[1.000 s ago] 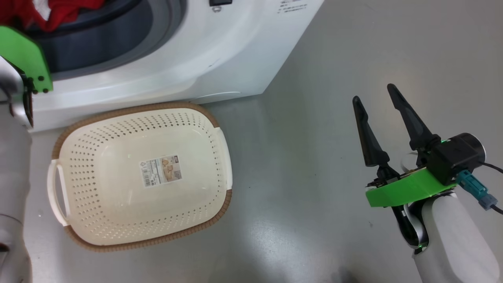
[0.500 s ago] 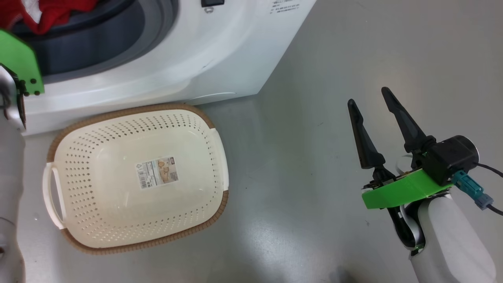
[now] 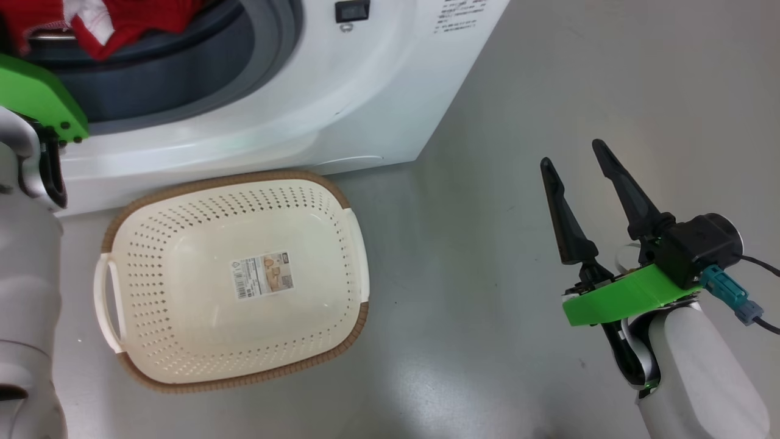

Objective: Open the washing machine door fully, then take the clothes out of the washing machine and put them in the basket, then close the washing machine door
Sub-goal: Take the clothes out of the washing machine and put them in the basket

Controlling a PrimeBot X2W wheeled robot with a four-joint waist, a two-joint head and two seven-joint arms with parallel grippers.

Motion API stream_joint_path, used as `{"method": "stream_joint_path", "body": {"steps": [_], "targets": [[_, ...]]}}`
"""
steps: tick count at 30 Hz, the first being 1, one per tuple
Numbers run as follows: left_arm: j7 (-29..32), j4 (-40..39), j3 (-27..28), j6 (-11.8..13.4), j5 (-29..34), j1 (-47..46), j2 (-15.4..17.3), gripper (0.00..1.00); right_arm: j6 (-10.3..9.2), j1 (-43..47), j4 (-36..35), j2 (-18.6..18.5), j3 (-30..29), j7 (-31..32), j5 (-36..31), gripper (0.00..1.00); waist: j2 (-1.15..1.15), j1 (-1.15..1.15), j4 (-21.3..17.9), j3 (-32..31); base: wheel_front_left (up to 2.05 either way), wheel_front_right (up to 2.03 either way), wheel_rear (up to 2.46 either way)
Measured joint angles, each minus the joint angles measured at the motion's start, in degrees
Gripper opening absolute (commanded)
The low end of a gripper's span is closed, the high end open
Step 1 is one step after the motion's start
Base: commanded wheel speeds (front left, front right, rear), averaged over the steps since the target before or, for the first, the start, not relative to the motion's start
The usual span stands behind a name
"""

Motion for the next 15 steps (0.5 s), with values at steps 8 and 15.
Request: {"method": "stream_joint_path", "body": {"steps": [8, 15], "targets": [[-1.53, -7.57, 2.64, -3.0, -3.22, 4.15, -0.77, 0.0, 0.0, 0.59, 0.03, -0.36, -0.42, 0.0, 0.0, 1.0, 0.0, 0.0, 1.36, -1.61, 0.0, 0.0, 0.0], [-1.55, -23.98, 4.89, -2.89, -3.08, 14.56, -2.19, 0.0, 0.0, 1.42, 0.12, -0.52, -0.8, 0.0, -0.01, 1.0, 0.0, 0.0, 2.27, -3.85, 0.0, 0.0, 0.0]]}}
